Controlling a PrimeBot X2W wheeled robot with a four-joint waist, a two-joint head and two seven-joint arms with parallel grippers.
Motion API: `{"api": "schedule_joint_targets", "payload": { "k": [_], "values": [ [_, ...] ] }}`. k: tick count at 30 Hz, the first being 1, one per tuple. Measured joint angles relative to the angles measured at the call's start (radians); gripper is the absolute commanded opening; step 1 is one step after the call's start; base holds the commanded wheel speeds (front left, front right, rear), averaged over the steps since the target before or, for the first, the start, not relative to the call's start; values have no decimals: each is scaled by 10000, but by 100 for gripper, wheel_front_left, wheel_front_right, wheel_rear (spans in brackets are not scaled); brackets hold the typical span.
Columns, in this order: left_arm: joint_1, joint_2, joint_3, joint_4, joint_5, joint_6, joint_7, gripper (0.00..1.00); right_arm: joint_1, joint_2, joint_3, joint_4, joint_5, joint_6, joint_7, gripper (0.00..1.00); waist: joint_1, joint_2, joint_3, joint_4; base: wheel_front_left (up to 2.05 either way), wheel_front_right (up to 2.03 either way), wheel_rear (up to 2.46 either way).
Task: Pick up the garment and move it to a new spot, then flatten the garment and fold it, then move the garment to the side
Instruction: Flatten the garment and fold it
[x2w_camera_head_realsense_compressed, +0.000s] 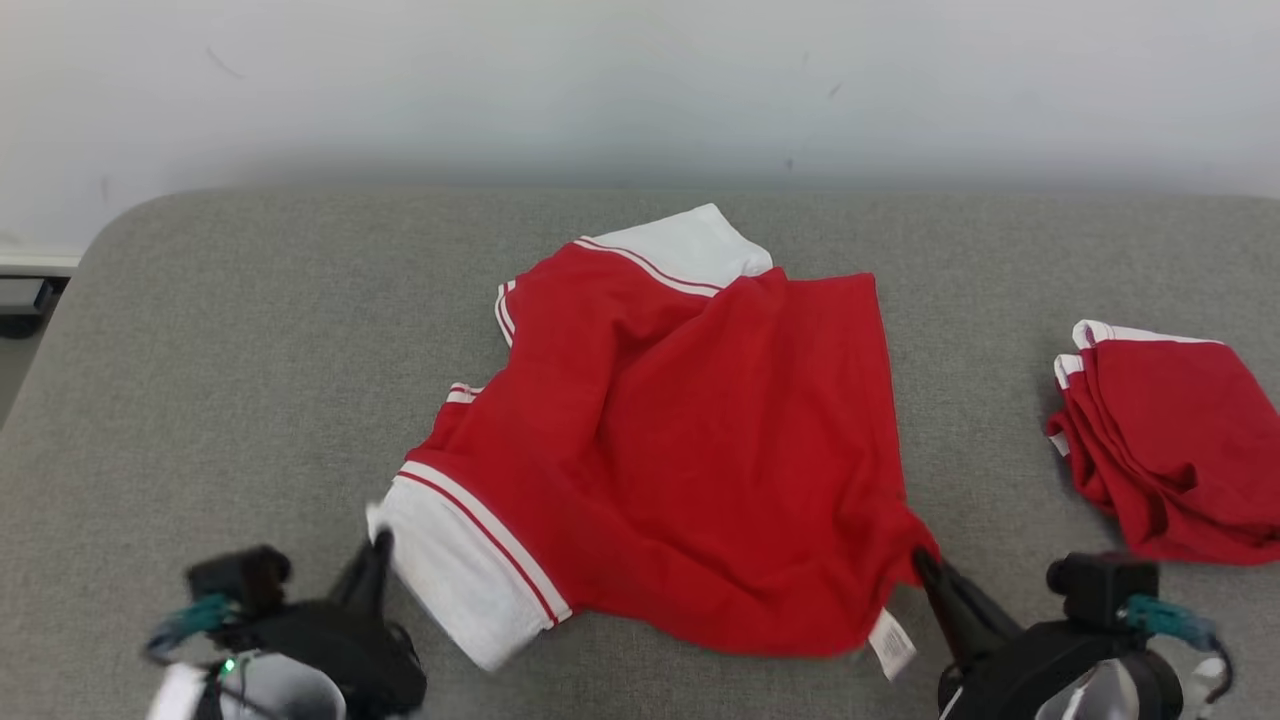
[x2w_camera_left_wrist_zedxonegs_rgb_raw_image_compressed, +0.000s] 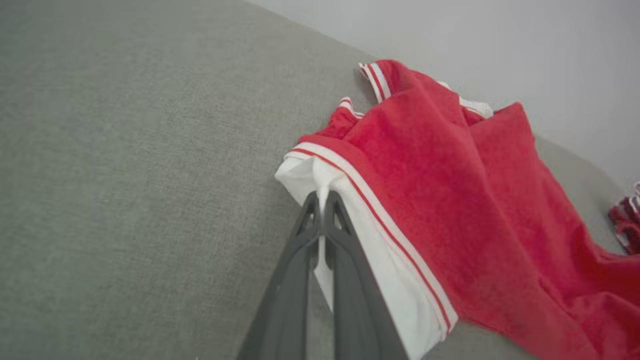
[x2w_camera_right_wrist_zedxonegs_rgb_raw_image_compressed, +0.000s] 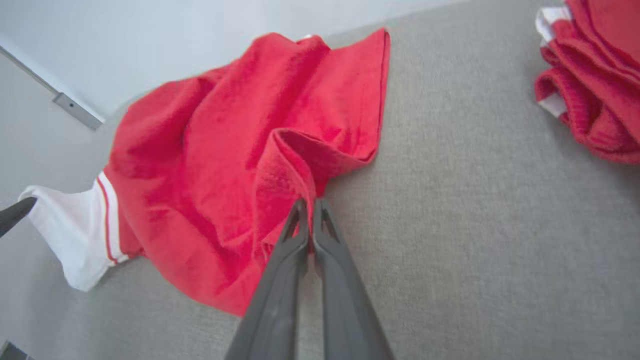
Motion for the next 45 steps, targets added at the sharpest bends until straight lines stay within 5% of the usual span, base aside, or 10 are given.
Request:
{"api": "schedule_joint_targets", "payload": {
  "k": [5, 20, 26, 31, 39, 45],
  "values": [
    [81, -537, 905, -1492, -1267, -439, -970, 0, -8, -10, -376, -1517, 823, 610, -548, 0, 0, 0, -187, -41, 0, 0, 0],
    [-867, -1020, 1058, -5754, -1856, -1306, -2169, 0, -1194, -972, -1488, -5455, 1273, 773, -1296, 0, -2, -2, -1136, -81, 0, 0, 0],
    [-1325, -1009, 805, -6744, -1791, -1120, -1845, 0, -2367, -1398, -1151, -6084, 1051, 828, -802, 0, -3, -3, -1383, -213, 0, 0, 0],
    [-1860, -1053, 673, -6355, -1730, -683, -1214, 0, -2965, -1645, -1043, -5175, 1024, 807, -42, 0, -3, -3, -1230, -363, 0, 0, 0],
    [-4541, -1131, 1250, -2408, -1356, -52, -731, 0, -6380, -1137, -861, -1003, 1313, 280, 608, 0, 2, -1, -459, -497, 0, 0, 0],
    [-7837, -1350, 1446, -2746, -1037, -228, -1542, 0, -10020, -1266, -1885, -1302, 1511, 61, -159, 0, 1, -3, 172, -579, 0, 0, 0]
  ]
}}
